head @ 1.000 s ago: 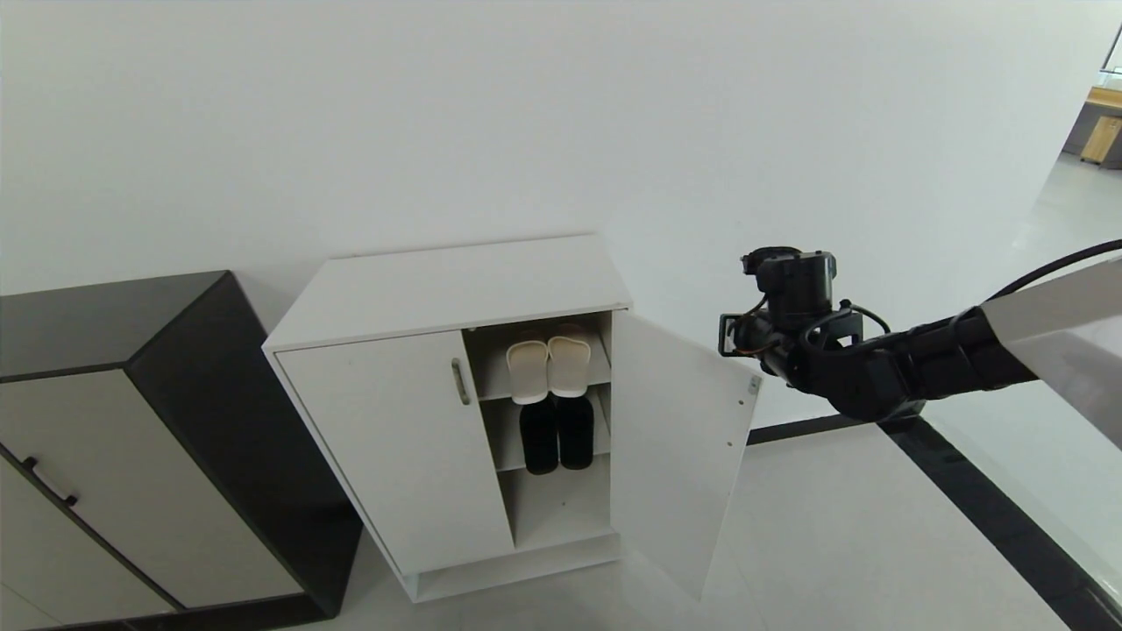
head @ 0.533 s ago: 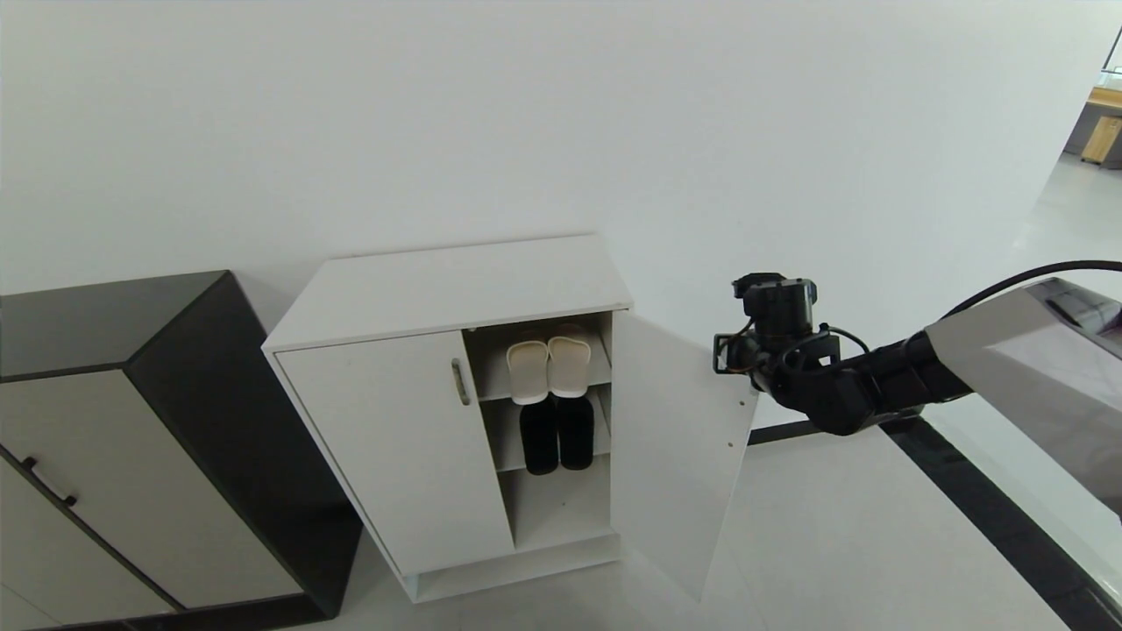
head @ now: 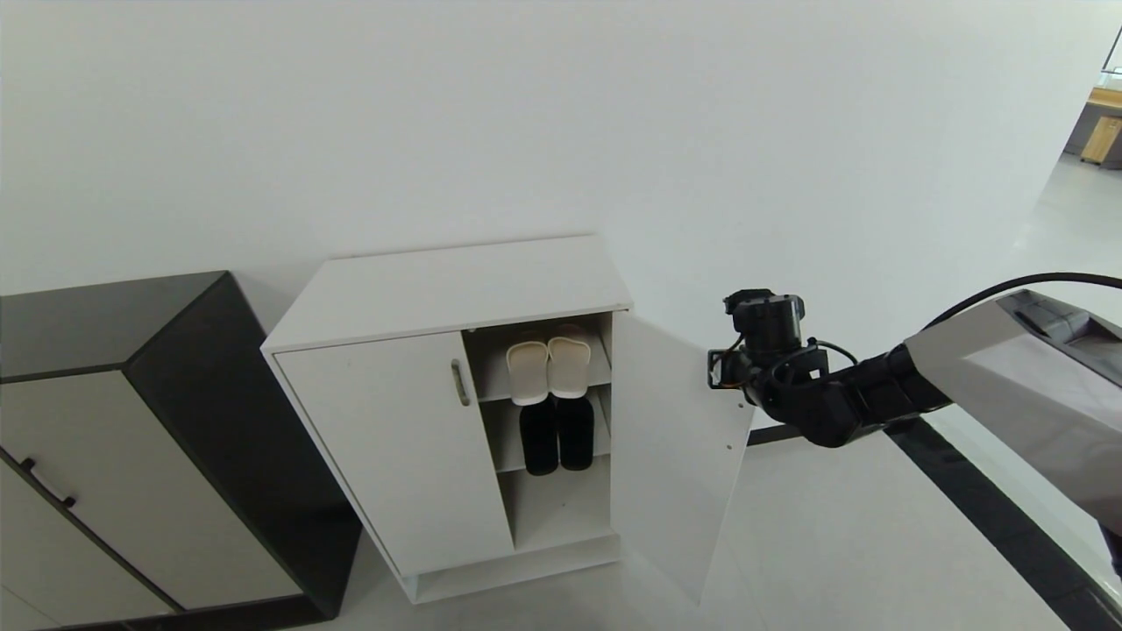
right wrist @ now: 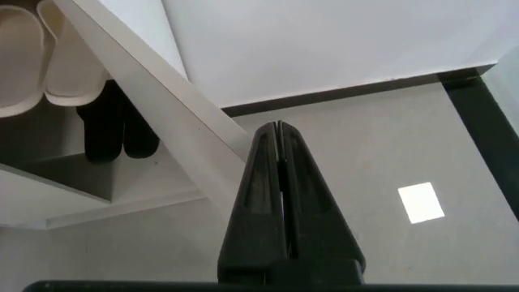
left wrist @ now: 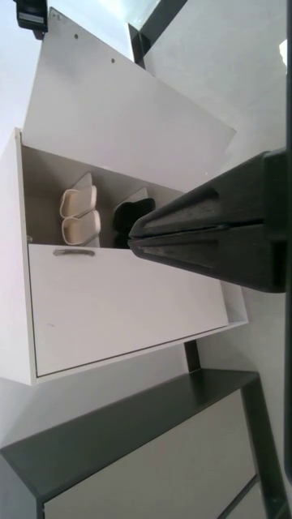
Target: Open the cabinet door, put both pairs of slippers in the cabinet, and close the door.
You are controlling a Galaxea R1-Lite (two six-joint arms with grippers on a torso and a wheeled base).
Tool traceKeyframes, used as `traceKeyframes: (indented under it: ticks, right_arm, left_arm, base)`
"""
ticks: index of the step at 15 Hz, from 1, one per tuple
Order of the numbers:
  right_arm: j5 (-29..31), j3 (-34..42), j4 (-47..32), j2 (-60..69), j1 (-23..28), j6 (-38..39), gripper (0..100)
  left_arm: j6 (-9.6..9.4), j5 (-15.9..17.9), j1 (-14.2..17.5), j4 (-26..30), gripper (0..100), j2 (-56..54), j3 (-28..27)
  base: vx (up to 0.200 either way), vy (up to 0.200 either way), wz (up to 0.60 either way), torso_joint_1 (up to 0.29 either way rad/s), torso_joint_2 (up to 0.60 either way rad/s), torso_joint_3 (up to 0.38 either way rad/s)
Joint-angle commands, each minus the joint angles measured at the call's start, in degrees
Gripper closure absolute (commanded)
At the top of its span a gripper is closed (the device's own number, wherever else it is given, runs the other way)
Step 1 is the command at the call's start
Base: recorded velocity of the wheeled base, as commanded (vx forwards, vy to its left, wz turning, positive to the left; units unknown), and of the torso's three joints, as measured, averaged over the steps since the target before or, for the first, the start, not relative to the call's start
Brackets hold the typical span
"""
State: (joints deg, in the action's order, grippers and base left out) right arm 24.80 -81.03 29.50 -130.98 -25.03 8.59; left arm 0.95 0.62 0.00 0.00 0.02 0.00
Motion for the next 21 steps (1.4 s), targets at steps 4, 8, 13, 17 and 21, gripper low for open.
traceKeyframes:
  ticks: [4,8,13,17,21]
  right_arm:
    - [0.0,6.0,0.4,4.7,-4.6,0.2,100]
    - [0.1,13.8,5.8,10.2,-11.3,-0.3,100]
    - [-2.3,17.7,7.3,12.4,-11.7,-0.7,100]
    - [-2.9,20.8,12.3,12.1,-11.7,-6.0,100]
    - [-3.2,23.0,16.8,11.0,-11.9,-7.1,100]
  left_arm:
    - [0.02,0.1,0.0,0.0,100,0.0,0.0]
    - [0.02,0.1,0.0,0.0,100,0.1,0.0]
    - [0.02,0.0,0.0,0.0,100,0.1,0.0]
    - [0.02,0.0,0.0,0.0,100,0.0,0.0]
    - [0.10,0.0,0.0,0.0,100,0.0,0.0]
  base:
    - [0.000,0.000,0.00,0.000,0.00,0.000]
    - [0.000,0.000,0.00,0.000,0.00,0.000]
    - [0.000,0.000,0.00,0.000,0.00,0.000]
    - [0.000,0.000,0.00,0.000,0.00,0.000]
    - [0.000,0.000,0.00,0.000,0.00,0.000]
